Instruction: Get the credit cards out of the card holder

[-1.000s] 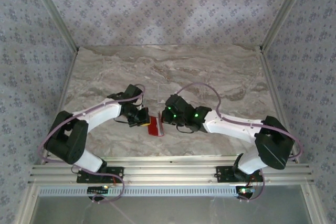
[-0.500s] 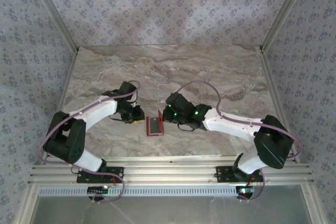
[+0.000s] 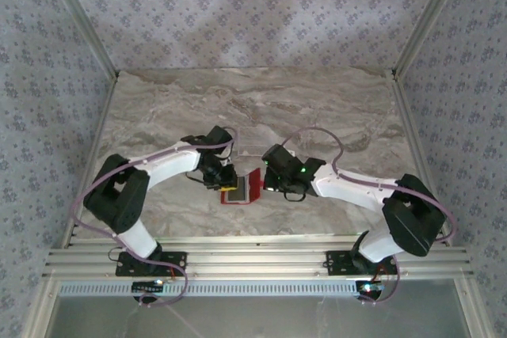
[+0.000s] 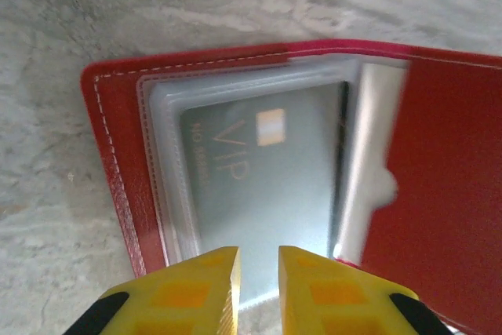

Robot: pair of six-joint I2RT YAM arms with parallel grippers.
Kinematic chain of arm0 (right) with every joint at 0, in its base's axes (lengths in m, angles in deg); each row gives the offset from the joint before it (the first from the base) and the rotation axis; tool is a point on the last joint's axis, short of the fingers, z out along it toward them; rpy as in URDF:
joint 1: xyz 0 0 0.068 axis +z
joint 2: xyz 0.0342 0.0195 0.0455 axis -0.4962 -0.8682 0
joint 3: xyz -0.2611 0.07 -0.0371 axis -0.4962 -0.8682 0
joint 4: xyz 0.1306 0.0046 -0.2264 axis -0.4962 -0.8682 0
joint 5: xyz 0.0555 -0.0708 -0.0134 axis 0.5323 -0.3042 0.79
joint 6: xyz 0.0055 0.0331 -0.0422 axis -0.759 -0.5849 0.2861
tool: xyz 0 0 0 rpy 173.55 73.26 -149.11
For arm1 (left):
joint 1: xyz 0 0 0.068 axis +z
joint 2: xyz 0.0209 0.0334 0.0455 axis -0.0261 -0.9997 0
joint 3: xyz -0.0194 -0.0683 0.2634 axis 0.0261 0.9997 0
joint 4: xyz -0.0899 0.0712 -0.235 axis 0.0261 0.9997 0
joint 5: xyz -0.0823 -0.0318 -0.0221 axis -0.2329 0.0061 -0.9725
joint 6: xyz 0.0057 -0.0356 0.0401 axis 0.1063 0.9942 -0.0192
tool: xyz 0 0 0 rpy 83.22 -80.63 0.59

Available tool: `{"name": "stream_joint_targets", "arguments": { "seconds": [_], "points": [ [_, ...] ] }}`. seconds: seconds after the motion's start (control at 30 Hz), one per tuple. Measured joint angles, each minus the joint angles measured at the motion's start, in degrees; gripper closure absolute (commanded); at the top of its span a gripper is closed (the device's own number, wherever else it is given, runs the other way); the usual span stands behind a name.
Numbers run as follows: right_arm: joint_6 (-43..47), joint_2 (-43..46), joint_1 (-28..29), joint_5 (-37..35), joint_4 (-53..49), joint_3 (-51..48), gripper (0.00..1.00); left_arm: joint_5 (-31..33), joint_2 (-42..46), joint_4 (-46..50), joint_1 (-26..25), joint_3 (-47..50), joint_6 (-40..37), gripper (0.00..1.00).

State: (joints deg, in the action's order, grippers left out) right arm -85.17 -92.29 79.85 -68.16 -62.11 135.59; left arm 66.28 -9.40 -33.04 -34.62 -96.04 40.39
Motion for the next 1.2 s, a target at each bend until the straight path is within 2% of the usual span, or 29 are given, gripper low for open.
{"name": "stream_joint_targets", "arguments": {
  "seconds": [0.13, 0.3, 0.37, 0.47, 0.7, 0.83, 0.97, 1.07, 1.2],
  "points": [
    [-0.1, -2.0, 0.0, -2.1, -3.1, -0.3, 0.91, 0.0, -1.6, 0.1, 0.0, -0.1, 0.0, 0.8],
    [-0.1, -2.2, 0.0, -3.1, -5.3, 0.2, 0.66, 0.0, -1.6, 0.0, 0.0, -0.4, -0.2, 0.79],
    [-0.1, -2.2, 0.0, -3.8, -7.3, 1.1, 0.61, 0.0, -1.6, 0.0, 0.0, -0.4, -0.2, 0.79],
    [0.0, -1.8, 0.1, -4.8, -10.9, 3.2, 0.58, 0.3, -1.2, 0.2, 0.0, -0.4, -0.2, 0.79],
    [0.1, 1.9, 0.6, -7.2, -18.2, 9.3, 0.58, 0.4, 0.0, 1.1, 0.0, -1.2, -0.7, 0.78],
    [1.1, 3.7, 1.3, -5.8, -17.6, 12.4, 0.62, 0.4, 0.0, 1.1, 0.1, -1.4, -1.1, 0.78],
    [1.7, 3.3, 1.2, 3.0, -10.4, 12.6, 0.67, 0.4, 0.0, 1.1, 0.4, -1.4, -1.3, 0.78],
    [2.3, -0.9, 1.2, 10.6, -4.7, 12.9, 0.72, 0.4, 0.0, 1.1, 0.9, -1.4, -1.3, 0.78],
    [2.3, -6.8, 1.4, 15.0, -2.5, 12.9, 0.77, 0.3, 0.0, 1.0, 1.5, -1.3, -1.4, 0.78]
  ]
}}
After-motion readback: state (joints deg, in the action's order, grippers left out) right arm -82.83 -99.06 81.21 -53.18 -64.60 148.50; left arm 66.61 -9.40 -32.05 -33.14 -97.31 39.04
